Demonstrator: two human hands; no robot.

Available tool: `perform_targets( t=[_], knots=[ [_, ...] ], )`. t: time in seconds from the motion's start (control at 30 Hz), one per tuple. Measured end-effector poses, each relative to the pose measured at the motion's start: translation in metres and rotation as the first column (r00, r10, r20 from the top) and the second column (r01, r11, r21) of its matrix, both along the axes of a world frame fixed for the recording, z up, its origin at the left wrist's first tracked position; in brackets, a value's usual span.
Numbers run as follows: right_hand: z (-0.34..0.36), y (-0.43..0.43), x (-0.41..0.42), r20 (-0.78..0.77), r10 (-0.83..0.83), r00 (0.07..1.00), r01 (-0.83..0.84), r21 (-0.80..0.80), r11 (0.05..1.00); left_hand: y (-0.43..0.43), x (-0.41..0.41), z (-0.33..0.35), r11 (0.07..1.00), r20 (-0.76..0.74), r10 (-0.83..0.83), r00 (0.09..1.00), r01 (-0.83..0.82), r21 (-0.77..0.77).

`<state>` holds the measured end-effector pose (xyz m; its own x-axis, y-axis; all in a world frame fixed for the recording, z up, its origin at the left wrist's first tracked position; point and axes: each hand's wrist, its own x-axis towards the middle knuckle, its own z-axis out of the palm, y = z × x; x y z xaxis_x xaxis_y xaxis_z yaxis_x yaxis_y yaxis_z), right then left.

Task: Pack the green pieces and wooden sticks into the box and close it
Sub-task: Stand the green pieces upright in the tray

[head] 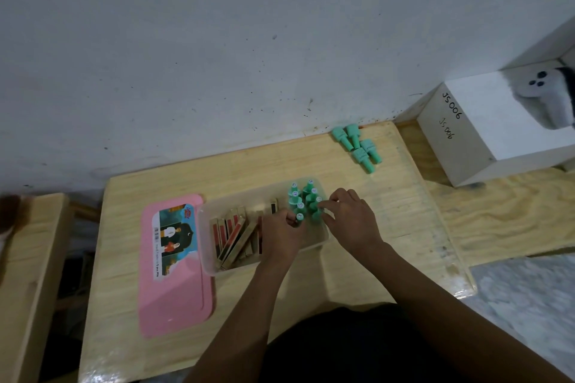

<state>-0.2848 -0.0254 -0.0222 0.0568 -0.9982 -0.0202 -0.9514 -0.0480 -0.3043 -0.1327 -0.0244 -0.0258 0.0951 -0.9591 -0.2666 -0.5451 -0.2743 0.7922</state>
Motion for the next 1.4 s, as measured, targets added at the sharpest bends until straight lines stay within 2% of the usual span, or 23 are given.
perform_targets(
  t=[0.13,0.63,0.93,1.1,1.23,1.4],
  knots=[
    [-0.002,0.001,-0.001,0.017,0.002,1.0,-0.002,0.016,1.0,-0.004,-0.002,-0.003,0.999,0.027,-0.015,1.0,0.016,-0.033],
    [-0.002,0.004,-0.004,0.069,-0.027,0.997,0.023,0.055,0.998,-0.003,-0.002,-0.01,0.998,-0.023,-0.057,0.998,0.056,-0.042],
    [0.005,0.007,-0.012,0.155,-0.037,0.987,0.03,0.044,0.999,0.0,-0.002,-0.007,0.994,0.088,-0.085,0.992,0.09,-0.054],
    [0.013,0.005,-0.04,0.262,-0.19,0.946,0.194,0.011,0.981,-0.002,0.004,0.001,0.988,0.159,-0.127,0.979,0.139,-0.071],
    [0.009,-0.001,-0.079,0.344,-0.399,0.85,0.382,0.121,0.916,-0.012,-0.001,0.013,0.963,0.175,-0.147,0.973,0.182,-0.199],
    [-0.006,-0.026,-0.129,0.326,-0.529,0.784,0.47,0.246,0.848,-0.054,-0.033,0.028,0.886,0.227,-0.26,0.938,0.325,-0.33]
  ],
)
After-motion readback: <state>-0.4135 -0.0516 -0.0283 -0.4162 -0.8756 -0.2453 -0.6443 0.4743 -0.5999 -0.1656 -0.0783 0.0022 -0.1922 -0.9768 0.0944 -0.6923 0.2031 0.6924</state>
